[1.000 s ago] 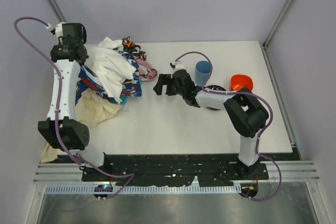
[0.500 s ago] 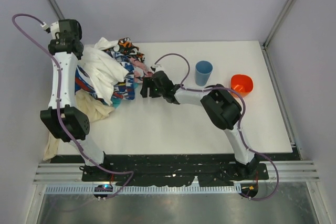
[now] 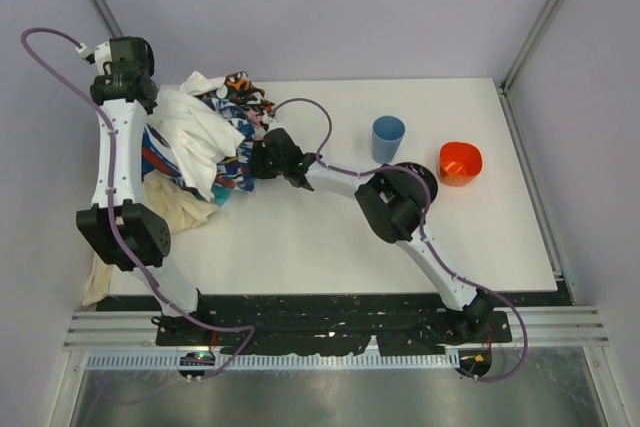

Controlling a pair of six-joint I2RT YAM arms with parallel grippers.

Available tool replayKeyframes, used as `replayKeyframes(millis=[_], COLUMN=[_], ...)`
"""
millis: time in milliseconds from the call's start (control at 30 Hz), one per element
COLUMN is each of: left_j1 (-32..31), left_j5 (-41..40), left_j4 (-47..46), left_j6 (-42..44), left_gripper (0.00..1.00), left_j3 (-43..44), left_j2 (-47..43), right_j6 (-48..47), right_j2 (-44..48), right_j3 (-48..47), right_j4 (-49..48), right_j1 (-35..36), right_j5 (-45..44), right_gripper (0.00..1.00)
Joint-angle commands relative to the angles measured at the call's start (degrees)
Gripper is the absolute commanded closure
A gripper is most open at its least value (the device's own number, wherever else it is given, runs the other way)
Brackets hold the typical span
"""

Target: Pick out a specific cloth from the pile

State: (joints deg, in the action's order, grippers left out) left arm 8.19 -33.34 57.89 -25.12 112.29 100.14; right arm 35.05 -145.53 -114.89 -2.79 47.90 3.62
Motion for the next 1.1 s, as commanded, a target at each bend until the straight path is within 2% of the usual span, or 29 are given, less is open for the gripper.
replayKeyframes(millis=[0, 33, 200, 267, 333, 433, 600, 767, 800, 900, 967, 1067], left_j1=[0.8, 0.8, 0.7, 0.7, 0.7, 0.7, 0.7, 0.3, 0.1, -0.2, -0.8, -2.2], left_j5=[-1.1, -1.0, -0.4, 0.0, 0.1, 0.2, 1.5, 4.0, 4.2, 4.7, 6.6, 8.7], left_j4=[-3.5, -4.1, -4.9, -4.1, -2.1, 0.6, 0.6, 1.2, 1.3, 2.1, 2.0, 2.3], left_j6=[-1.9, -2.1, -2.8, -1.9, -1.7, -2.4, -3.6, -5.0, -4.9, -5.2, -4.9, -4.8], left_gripper=[1.0, 1.0, 1.0, 0.95, 0.95, 0.96, 0.97, 0.98, 0.95, 0.73, 0.5, 0.27], left_j3=[0.1, -0.7, -2.9, -1.7, 0.8, 3.3, 2.4, 2.1, 2.1, 2.4, 2.0, 1.4], left_j2=[-1.3, -1.3, 1.2, 3.5, 6.5, 10.4, 13.4, 15.3, 15.6, 16.0, 14.9, 12.8], right_j6=[0.6, -0.8, -11.6, -17.1, -19.6, -22.0, -19.0, -11.2, -10.4, -11.0, -12.0, -14.5], right_j2=[0.1, 0.9, 12.0, 16.8, 20.5, 24.1, 26.4, 28.2, 29.4, 33.1, 36.6, 43.1], right_j3=[-1.9, -1.6, -0.4, -0.9, -2.8, -10.9, -25.1, -29.3, -29.2, -27.9, -26.0, -20.8], right_j4=[1.6, 1.6, 7.3, 9.2, 11.8, 18.5, 20.7, 15.1, 14.9, 16.1, 17.8, 21.0], right_j1=[0.8, 0.9, 0.8, 0.7, 0.4, -0.3, -2.2, -4.5, -4.7, -4.9, -4.9, -5.0], right_j5=[3.8, 4.6, 7.6, 9.1, 13.1, 18.0, 24.7, 31.3, 31.7, 32.2, 31.7, 28.4], right_gripper=[0.87, 0.94, 0.94, 0.95, 0.94, 0.94, 0.95, 0.95, 0.95, 0.95, 0.95, 0.95])
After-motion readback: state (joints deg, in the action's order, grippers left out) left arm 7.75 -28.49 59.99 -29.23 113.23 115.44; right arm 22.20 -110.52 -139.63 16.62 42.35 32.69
